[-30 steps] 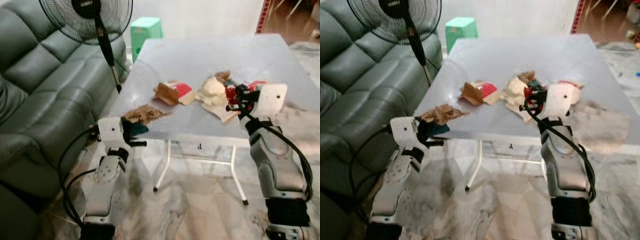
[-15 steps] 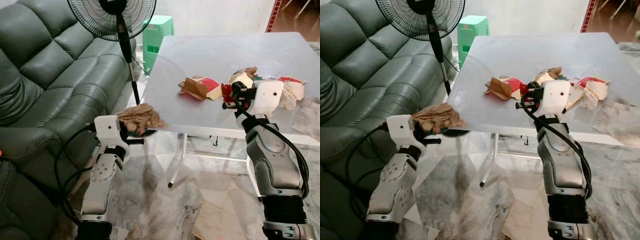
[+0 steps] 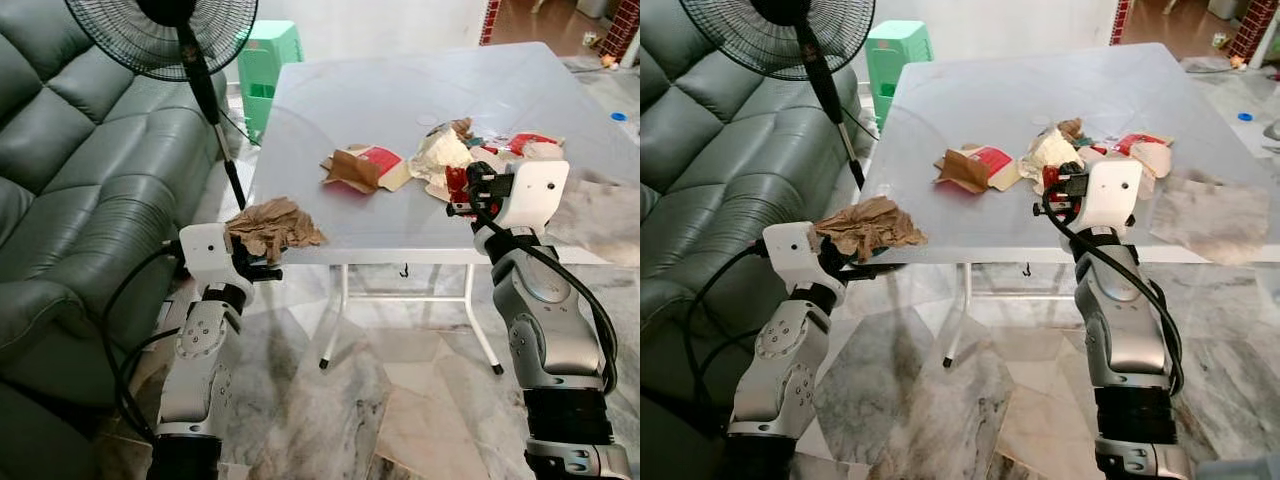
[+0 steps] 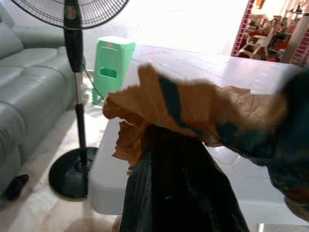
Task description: Picking trash to rubbish bin
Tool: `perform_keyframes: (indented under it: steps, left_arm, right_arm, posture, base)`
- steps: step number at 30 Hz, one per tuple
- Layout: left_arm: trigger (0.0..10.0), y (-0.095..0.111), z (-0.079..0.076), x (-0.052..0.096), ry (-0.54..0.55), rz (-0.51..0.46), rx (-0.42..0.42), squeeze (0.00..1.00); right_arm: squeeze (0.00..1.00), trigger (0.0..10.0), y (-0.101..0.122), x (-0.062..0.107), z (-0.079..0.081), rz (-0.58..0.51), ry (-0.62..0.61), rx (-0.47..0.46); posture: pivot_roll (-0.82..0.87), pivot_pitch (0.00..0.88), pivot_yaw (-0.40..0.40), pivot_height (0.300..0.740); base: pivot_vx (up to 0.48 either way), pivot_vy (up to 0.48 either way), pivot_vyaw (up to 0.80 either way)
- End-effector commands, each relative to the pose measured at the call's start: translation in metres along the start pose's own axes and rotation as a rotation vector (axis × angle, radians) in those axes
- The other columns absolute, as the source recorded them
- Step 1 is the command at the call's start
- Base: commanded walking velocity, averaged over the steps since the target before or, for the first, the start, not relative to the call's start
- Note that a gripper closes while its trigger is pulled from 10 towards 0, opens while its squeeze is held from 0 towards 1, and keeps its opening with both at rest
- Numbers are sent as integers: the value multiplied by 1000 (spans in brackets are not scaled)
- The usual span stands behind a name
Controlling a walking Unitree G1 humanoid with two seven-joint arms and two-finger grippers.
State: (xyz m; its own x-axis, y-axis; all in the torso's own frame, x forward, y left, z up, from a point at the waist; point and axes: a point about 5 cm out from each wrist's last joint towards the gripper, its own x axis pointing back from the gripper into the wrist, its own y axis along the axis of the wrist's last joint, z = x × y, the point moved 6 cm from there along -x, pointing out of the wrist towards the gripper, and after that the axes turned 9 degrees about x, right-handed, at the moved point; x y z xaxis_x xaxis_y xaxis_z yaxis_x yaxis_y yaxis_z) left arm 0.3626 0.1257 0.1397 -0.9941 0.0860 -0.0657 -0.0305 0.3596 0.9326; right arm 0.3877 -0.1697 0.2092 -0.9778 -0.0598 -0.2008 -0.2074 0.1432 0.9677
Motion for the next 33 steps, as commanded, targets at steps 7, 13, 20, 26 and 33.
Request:
perform_keyframes:
  steps: [7, 13, 20, 26, 33]
  left_arm:
    - [0, -2, -4, -1, -17, 11, 3, 0]
    - [0, -2, -5, -1, -21, 14, 6, 0]
    - [0, -2, -4, -2, -18, 14, 14, 0]
    - [0, -2, -5, -2, -30, 18, -6, 0]
    - [0, -4, -6, -1, -33, 23, -2, 0]
  right_arm:
    - [0, 10000, 3, -1, 1, -2, -1, 8]
    - [0, 10000, 3, -2, 0, -2, -3, 11]
    - [0, 10000, 4, -2, 1, -8, -2, 10]
    - [0, 10000, 5, -2, 1, -15, -1, 13]
    - [0, 10000, 5, -3, 2, -14, 0, 15]
  posture:
    - [-46, 43, 81, 740]
    - [-45, 44, 81, 740]
    - [-44, 43, 81, 740]
    - [-43, 44, 81, 740]
    - [-42, 42, 81, 740]
  base:
    - [0, 0, -787]
    - [0, 0, -786]
    - [0, 0, -646]
    - [0, 0, 0]
    - [171, -276, 0]
